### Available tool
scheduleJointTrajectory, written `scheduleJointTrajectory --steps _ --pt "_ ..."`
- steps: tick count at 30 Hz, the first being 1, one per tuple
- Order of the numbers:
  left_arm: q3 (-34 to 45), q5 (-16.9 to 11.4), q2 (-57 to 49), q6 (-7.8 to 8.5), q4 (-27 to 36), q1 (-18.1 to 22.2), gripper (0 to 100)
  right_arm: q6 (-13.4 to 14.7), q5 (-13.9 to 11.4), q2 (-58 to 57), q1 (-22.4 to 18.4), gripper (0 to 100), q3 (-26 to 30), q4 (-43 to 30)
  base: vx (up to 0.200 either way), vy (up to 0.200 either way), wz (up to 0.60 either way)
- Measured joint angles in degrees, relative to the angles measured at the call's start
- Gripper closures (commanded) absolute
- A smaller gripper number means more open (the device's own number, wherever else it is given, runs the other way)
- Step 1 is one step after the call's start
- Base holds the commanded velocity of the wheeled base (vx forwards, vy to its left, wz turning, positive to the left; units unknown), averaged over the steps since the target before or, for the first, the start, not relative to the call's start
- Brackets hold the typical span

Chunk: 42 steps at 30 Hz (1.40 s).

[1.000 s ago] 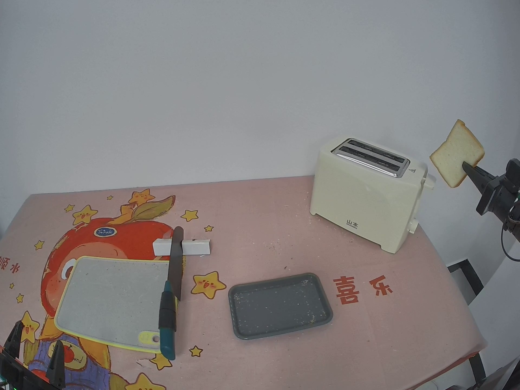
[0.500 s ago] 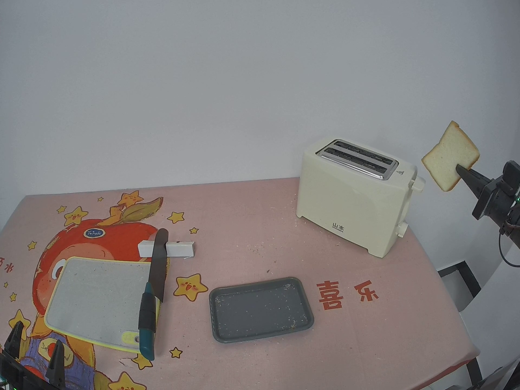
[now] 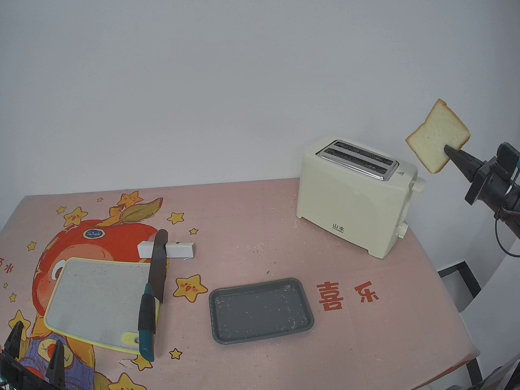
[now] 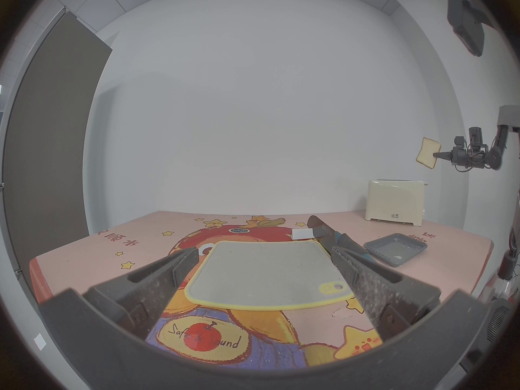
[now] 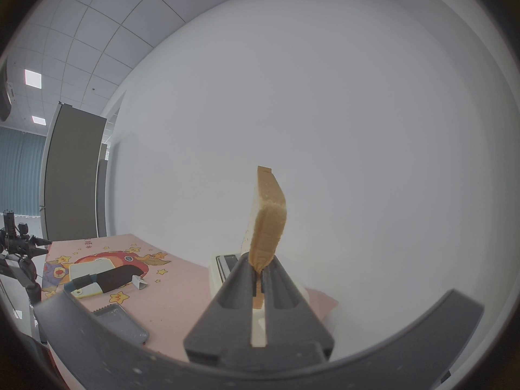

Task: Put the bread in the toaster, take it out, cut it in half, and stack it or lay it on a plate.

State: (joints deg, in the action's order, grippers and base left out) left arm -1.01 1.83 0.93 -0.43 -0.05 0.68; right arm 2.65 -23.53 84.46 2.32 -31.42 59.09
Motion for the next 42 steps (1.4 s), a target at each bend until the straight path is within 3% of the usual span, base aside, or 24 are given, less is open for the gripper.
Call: scheduleJointTrajectory --steps 6,12,22,30,35,42 --pt "0.0 0.0 0.0 0.0 0.0 0.0 0 -0.4 -0.2 2.3 1.8 100 -4.7 -0.3 0.0 0.0 0.0" --pt "0.0 0.0 0.0 0.0 0.0 0.0 0 -2.8 -0.3 4.4 2.4 100 -8.4 -0.7 0.0 0.0 0.0" --pt "0.0 0.0 0.0 0.0 0.0 0.0 0 -3.8 -0.3 5.4 2.6 100 -17.0 -10.3 0.0 0.0 0.0" --pt "0.0 0.0 0.0 0.0 0.0 0.0 0 -7.2 -0.4 6.2 3.4 100 -22.4 -19.2 0.0 0.0 0.0" --pt "0.0 0.0 0.0 0.0 0.0 0.0 0 -8.1 -0.4 7.7 4.3 100 -25.6 -21.3 0.0 0.0 0.0" --pt "0.0 0.0 0.0 0.0 0.0 0.0 0 -13.0 -0.4 11.9 6.5 100 -27.7 -21.9 0.0 0.0 0.0"
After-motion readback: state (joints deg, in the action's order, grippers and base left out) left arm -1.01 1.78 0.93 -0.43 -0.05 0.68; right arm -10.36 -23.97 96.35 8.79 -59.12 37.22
